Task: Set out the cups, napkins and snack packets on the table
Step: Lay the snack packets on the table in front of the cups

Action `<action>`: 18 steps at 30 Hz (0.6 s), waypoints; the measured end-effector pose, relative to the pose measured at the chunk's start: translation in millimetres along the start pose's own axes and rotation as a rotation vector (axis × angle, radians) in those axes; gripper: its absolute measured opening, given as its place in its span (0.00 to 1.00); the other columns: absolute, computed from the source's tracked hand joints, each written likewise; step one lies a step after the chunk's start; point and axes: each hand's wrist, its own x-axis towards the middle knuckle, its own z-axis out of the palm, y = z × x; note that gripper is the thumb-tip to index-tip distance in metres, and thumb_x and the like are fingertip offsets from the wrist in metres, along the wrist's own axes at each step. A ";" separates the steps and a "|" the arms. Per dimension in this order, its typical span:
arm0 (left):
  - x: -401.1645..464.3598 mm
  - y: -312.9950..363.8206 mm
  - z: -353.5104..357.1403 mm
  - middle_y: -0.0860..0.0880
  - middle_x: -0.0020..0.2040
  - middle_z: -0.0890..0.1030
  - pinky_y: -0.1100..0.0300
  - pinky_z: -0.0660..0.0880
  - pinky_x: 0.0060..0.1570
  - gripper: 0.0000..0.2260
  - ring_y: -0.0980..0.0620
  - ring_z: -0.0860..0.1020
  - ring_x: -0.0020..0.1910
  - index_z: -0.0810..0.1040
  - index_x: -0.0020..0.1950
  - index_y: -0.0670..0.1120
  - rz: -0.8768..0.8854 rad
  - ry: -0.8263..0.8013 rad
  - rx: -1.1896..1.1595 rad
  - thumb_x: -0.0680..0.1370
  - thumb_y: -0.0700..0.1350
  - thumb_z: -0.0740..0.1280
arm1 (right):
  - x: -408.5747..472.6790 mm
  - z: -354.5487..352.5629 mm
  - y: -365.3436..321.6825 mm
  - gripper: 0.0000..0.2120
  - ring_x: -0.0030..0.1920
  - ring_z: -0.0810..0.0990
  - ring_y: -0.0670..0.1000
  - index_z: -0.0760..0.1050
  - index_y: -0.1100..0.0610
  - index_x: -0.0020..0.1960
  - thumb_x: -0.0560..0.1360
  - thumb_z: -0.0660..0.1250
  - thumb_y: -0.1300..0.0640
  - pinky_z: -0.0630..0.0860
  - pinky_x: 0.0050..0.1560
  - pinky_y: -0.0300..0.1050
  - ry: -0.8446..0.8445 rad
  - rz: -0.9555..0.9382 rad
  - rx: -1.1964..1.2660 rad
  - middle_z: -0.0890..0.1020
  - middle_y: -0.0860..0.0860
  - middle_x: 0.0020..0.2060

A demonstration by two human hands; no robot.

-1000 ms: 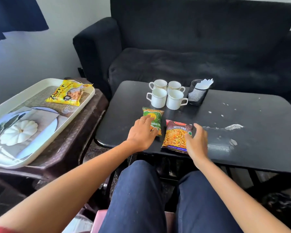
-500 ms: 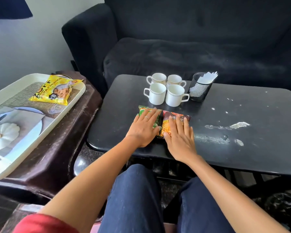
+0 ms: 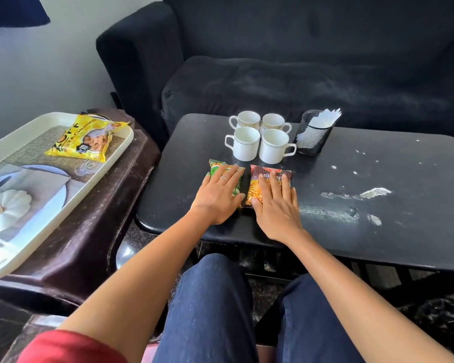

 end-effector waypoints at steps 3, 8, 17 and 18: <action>1.5 2.4 -4.6 0.53 0.80 0.47 0.46 0.43 0.75 0.28 0.50 0.42 0.78 0.45 0.79 0.52 -0.011 -0.003 0.022 0.82 0.56 0.51 | 0.1 -2.1 -2.0 0.29 0.76 0.37 0.57 0.40 0.51 0.77 0.81 0.47 0.45 0.40 0.75 0.58 -0.007 -0.007 -0.023 0.42 0.52 0.78; 0.2 6.7 -10.2 0.54 0.79 0.49 0.43 0.45 0.75 0.28 0.51 0.45 0.78 0.45 0.79 0.52 0.003 -0.063 0.067 0.82 0.58 0.51 | 2.2 -9.1 -0.9 0.29 0.77 0.39 0.57 0.42 0.51 0.77 0.81 0.49 0.45 0.40 0.74 0.60 -0.074 0.023 -0.003 0.43 0.51 0.78; -35.0 -23.8 -56.4 0.53 0.79 0.50 0.48 0.47 0.75 0.28 0.51 0.48 0.78 0.48 0.79 0.50 -0.002 0.006 0.135 0.82 0.58 0.51 | -8.8 -46.6 -49.1 0.27 0.76 0.51 0.55 0.53 0.55 0.76 0.80 0.54 0.48 0.49 0.74 0.54 0.095 -0.106 0.078 0.54 0.53 0.77; -42.2 -32.9 -65.9 0.53 0.79 0.51 0.48 0.48 0.75 0.28 0.51 0.48 0.78 0.49 0.79 0.50 -0.024 0.053 0.123 0.81 0.58 0.52 | -8.7 -51.5 -60.7 0.27 0.76 0.52 0.55 0.54 0.55 0.76 0.80 0.54 0.49 0.50 0.74 0.53 0.115 -0.128 0.094 0.55 0.53 0.76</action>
